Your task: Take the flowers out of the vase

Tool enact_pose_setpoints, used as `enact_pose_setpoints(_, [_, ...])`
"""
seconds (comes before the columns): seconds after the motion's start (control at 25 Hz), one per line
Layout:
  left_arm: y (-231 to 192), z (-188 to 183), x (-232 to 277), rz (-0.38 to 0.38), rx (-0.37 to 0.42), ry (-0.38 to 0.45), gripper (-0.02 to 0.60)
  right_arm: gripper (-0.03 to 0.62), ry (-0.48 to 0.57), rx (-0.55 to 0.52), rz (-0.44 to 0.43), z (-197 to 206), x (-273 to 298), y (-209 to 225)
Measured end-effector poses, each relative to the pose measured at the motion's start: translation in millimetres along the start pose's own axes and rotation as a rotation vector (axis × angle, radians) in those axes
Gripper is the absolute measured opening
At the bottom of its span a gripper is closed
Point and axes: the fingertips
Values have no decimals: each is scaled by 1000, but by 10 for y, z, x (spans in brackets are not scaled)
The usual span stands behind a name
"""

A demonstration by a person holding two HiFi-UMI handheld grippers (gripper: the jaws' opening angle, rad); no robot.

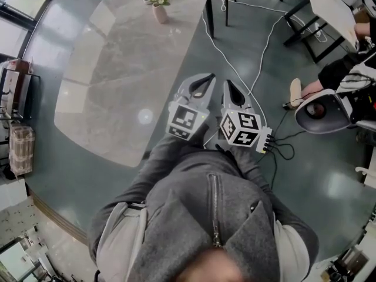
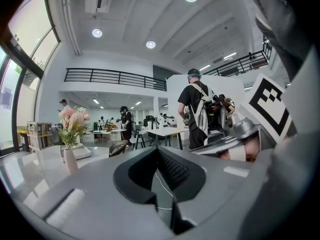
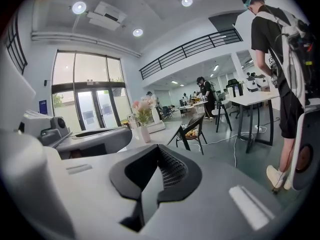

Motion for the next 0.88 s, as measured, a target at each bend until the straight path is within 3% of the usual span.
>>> enact_pose_setpoints(0.36, [-595,-80,677,-16,0,0,8,3,-22,-8,-37,-292,831,178])
enact_pose_setpoints(0.88, [-1580,-149,1163,-96,-14,0,8,3,-73,-30,-111,-573,1925,45])
Point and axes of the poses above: the fingertips, and each gripper's own axes: x forward along the fingers, y to its right, z out of its underside, and after that the axes turned 9 degrees about y, right-handed
